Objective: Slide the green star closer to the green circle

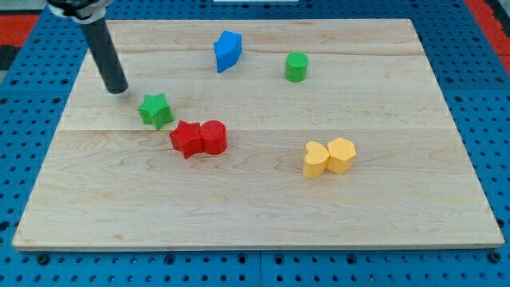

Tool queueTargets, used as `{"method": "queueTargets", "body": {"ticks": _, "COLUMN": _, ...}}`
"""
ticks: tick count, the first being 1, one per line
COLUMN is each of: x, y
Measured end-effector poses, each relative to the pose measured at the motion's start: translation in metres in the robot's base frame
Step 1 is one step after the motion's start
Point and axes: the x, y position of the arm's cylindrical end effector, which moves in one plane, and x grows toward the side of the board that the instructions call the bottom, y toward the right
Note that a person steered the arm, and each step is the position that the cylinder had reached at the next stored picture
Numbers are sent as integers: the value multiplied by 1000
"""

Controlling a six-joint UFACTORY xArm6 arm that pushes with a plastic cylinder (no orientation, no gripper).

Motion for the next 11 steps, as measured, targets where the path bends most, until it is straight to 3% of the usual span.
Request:
{"method": "queueTargets", "body": {"ticks": 4, "x": 47, "y": 25}}
{"method": "queueTargets", "body": {"ticks": 11, "x": 29, "y": 201}}
